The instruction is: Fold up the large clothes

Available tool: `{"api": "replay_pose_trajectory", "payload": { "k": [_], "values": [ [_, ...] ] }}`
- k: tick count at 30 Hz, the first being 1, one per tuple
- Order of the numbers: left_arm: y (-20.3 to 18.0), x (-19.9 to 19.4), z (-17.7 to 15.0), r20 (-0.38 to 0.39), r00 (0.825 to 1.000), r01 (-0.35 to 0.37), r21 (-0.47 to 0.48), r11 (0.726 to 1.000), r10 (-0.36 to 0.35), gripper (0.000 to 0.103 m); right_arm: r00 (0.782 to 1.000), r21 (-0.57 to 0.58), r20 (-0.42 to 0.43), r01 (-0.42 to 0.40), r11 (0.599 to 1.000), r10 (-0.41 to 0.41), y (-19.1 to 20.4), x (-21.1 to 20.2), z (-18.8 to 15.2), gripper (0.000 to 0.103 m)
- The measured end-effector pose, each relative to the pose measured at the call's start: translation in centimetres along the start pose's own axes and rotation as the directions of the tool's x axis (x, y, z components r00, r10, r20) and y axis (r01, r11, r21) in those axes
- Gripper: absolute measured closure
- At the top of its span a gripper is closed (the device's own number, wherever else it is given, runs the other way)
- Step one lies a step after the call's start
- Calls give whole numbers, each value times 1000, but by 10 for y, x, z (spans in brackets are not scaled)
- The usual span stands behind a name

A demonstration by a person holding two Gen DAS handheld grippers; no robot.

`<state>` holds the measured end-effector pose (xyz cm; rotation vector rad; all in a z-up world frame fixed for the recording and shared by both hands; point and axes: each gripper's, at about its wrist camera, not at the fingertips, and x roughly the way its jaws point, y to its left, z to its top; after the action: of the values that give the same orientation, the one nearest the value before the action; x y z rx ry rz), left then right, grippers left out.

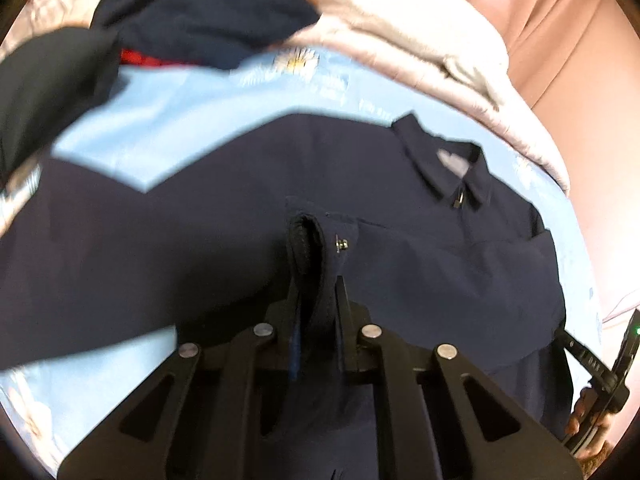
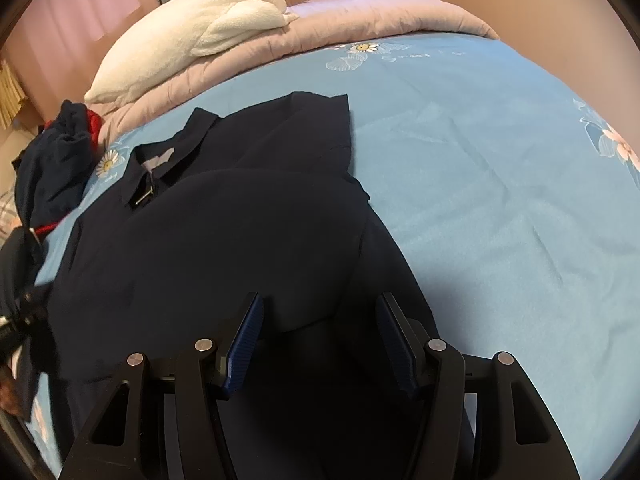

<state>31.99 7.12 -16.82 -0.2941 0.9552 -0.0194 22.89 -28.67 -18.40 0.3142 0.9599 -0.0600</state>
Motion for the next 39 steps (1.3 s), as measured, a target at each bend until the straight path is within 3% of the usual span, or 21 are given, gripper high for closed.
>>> {"api": "replay_pose_trajectory", "payload": {
  "k": [5, 9, 19, 25, 33, 39],
  "values": [
    [-5, 3, 32, 36, 999, -23, 31, 999, 22, 92, 1000, 7, 5, -4, 1000, 4, 2, 0, 0, 42],
    [-8, 14, 40, 34, 998, -53, 40, 998, 52, 91, 1000, 2, 4, 4, 1000, -4, 6, 4, 0, 42],
    [7, 60, 29, -67, 991, -115, 33, 993, 117, 89, 999, -11, -8, 33, 999, -33, 9, 13, 1, 42],
    [13, 73, 25, -85, 983, -163, 31, 986, 165, 80, 999, -10, -14, 41, 999, -41, 8, 17, 0, 42],
    [15, 78, 22, -71, 979, -188, 18, 982, 189, 72, 998, -18, -19, 55, 998, -56, 8, 20, 1, 42],
    [20, 59, 20, -73, 983, -170, -19, 985, 168, 66, 997, -12, -24, 74, 997, -74, 7, 16, 2, 42]
  ]
}}
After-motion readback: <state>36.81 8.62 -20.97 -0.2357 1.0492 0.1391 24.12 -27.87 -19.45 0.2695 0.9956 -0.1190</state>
